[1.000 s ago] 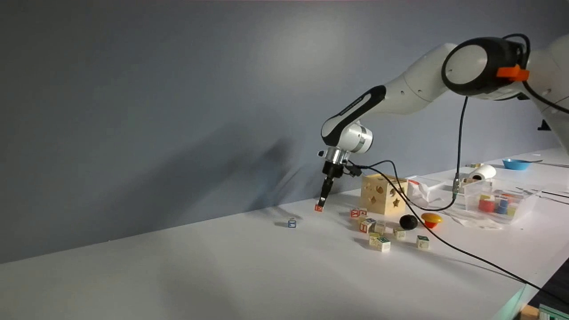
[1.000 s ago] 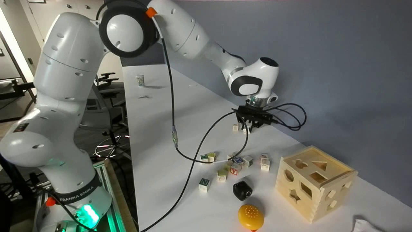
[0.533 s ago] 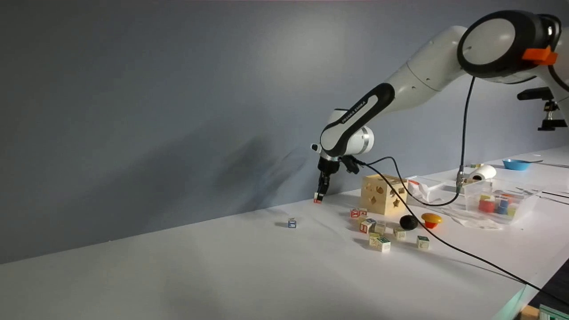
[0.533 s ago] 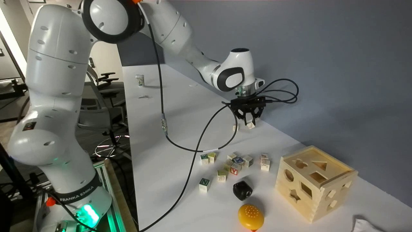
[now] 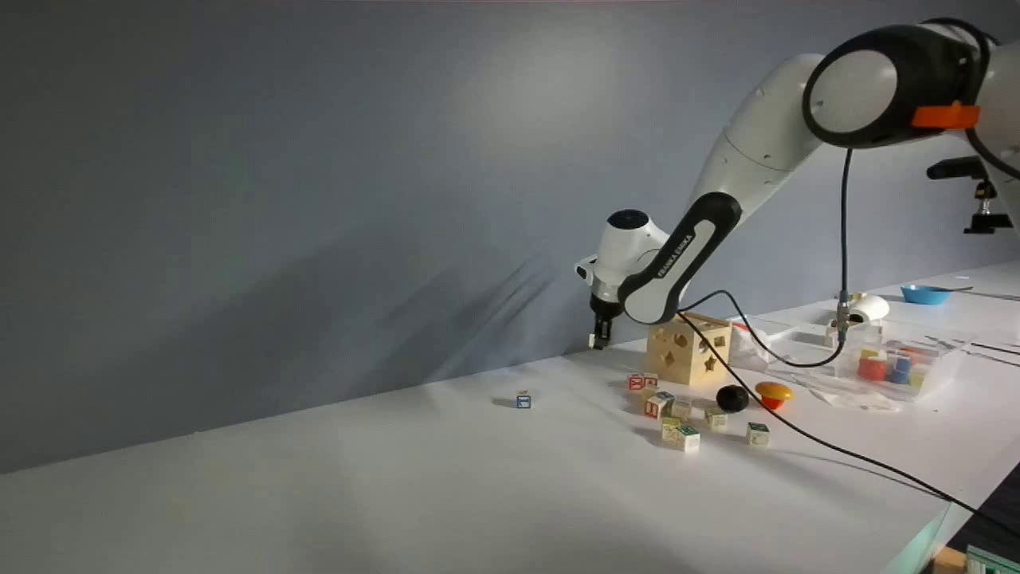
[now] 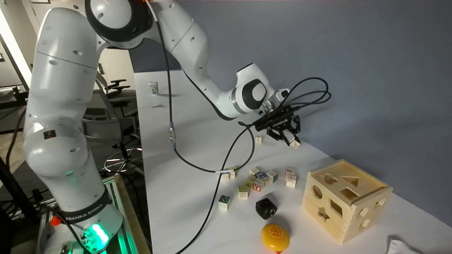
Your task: Pick up the object and put it upside down
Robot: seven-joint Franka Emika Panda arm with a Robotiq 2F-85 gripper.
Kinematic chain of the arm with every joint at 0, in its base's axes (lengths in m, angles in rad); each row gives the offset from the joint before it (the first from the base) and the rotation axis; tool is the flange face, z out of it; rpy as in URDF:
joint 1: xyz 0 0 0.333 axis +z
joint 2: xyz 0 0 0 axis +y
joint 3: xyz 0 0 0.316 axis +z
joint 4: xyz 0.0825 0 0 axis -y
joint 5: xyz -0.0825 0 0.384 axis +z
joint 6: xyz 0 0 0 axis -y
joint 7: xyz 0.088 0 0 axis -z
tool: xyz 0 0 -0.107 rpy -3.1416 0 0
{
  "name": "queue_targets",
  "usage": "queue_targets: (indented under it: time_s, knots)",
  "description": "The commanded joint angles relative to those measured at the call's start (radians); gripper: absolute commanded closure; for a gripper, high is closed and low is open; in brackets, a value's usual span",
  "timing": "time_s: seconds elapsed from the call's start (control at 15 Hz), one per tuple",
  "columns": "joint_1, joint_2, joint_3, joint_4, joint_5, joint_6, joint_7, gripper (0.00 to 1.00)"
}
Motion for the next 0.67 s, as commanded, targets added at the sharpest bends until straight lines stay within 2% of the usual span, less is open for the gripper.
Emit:
queue_targets:
  time_s: [0.0,0.13,0.33,0.4,0.53,0.6]
  knots:
    - [0.195,0.052,-0.225,-0.003,-0.181,0.013,0.266,0.86]
    - [0.251,0.072,-0.273,-0.013,-0.208,0.002,0.341,0.86]
    - [0.304,0.11,-0.303,-0.023,-0.208,0.001,0.409,0.86]
    - [0.256,0.098,-0.245,-0.018,-0.264,-0.017,0.458,0.86]
    - [0.247,0.109,-0.219,-0.018,-0.291,-0.023,0.507,0.85]
    - [0.291,0.129,-0.26,-0.029,-0.244,-0.005,0.491,0.86]
